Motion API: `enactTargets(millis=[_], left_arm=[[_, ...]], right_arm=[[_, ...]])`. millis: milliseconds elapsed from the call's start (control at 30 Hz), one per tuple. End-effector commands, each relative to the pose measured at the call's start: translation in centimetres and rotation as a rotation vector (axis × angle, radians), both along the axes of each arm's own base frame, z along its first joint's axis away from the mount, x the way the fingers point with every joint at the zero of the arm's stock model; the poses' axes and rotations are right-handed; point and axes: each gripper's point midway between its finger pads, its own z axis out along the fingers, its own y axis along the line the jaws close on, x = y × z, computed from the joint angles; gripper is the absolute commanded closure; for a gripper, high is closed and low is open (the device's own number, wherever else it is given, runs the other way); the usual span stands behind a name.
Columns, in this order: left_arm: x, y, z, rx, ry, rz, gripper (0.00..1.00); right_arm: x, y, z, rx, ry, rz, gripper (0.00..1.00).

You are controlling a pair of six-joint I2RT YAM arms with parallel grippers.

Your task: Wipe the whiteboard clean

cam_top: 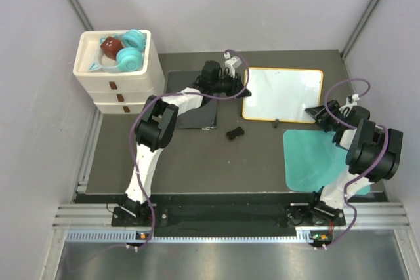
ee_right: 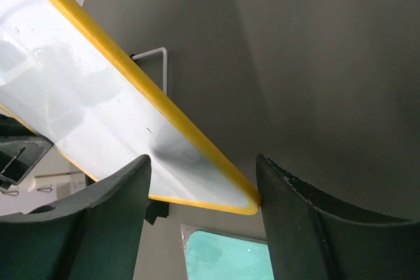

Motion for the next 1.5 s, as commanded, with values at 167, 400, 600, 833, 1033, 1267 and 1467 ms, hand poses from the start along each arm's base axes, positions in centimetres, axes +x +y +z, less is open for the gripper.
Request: enactTargets(millis=[167, 400, 600, 833, 1033, 1267, 1467], left_arm=[[-0.1, -1.8, 6.8, -0.087, -0.137, -0.036, 0.81], [-0.7, -3.3, 10.8, -0.143, -0.146, -0.073, 0.88], [0.7, -3.4, 12.0, -0.114, -0.211, -0.036, 0.88], [2.2, -3.3, 9.0, -0.021, -0.22, -0.039, 0.88], [3.0, -2.1, 7.3, 0.002, -0.219, -0.023, 0.88], [4.0, -0.2, 5.6, 0.024, -0.21, 0.017, 0.88], [4.5, 0.4, 4.5, 0.036, -0.196, 0.029, 0.88]], right_arm=[[0.5, 2.1, 2.8, 0.039, -0.114, 0.112, 0.4], [0.6, 2.5, 4.1, 0.057, -0.179, 0.127, 0.5], [0.7, 3.0, 4.2, 0.086, -0.202, 0.13, 0.5], [1.4, 4.0, 4.5, 0.076, -0.21, 0.141, 0.53], [1.4, 5.5, 4.9, 0.059, -0.218, 0.174, 0.54], [0.9, 6.7, 4.6, -0.015, -0.184, 0.208, 0.54], [1.0, 7.0, 4.7, -0.051, -0.178, 0.215, 0.53]])
